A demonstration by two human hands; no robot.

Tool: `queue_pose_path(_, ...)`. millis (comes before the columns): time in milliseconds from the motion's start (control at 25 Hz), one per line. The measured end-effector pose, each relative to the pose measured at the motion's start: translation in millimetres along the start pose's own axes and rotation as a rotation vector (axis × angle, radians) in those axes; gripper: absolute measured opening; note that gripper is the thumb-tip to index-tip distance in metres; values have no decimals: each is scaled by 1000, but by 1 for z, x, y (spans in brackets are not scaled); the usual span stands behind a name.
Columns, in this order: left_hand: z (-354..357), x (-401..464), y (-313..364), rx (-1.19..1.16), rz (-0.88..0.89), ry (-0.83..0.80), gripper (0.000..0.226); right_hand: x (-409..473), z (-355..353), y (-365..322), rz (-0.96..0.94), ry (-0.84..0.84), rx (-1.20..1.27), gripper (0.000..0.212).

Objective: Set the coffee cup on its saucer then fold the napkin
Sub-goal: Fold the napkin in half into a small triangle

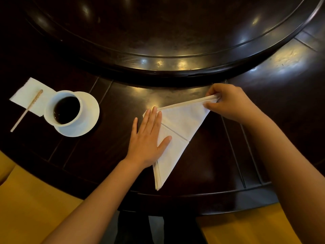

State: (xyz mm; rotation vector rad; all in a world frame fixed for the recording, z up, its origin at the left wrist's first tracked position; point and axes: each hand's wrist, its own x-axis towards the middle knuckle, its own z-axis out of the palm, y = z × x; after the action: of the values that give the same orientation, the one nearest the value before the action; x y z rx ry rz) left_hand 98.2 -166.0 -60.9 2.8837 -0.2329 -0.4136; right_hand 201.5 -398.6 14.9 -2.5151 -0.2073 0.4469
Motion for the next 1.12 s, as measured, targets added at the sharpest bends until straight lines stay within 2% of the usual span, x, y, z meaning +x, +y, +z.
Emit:
queue_pose_path(80,-19,-1,-2,-369,-51,88,66,-7,2,-4,-5,46,69,14)
queue_pose_path(160,-42,-3,-10,-799,-187,259,48,-12,5,-7,-19,68,89,15)
queue_pose_path(200,-52,-2,-14,-1001,-280,216,40,-13,5,-8,-20,74,95,16)
queue_pose_path(240,-59,1,-18,-1148,-363,77,42,-14,5,-9,-20,81,99,16)
queue_pose_path(280,-65,4,-19,-1196,-413,-98,47,-15,4,-10,-22,91,101,15)
queue_pose_path(320,-69,6,-20,-1204,-433,-247,52,-17,4,-11,-28,103,101,15)
queue_pose_path(400,-71,13,-21,-1241,-455,-396,57,-22,3,-16,-49,136,98,16)
queue_pose_path(520,-71,22,-29,-1378,-527,-472,61,-41,4,-32,-137,190,133,14)
queue_pose_path(640,-72,27,-35,-1405,-531,-541,60,-69,15,-52,-320,204,153,13)
queue_pose_path(840,-77,32,-36,-1294,-539,-549,47,-103,40,-69,-493,102,46,10)
queue_pose_path(1120,-83,47,-27,-866,-514,-399,24,-123,78,-63,-684,-6,-172,7)
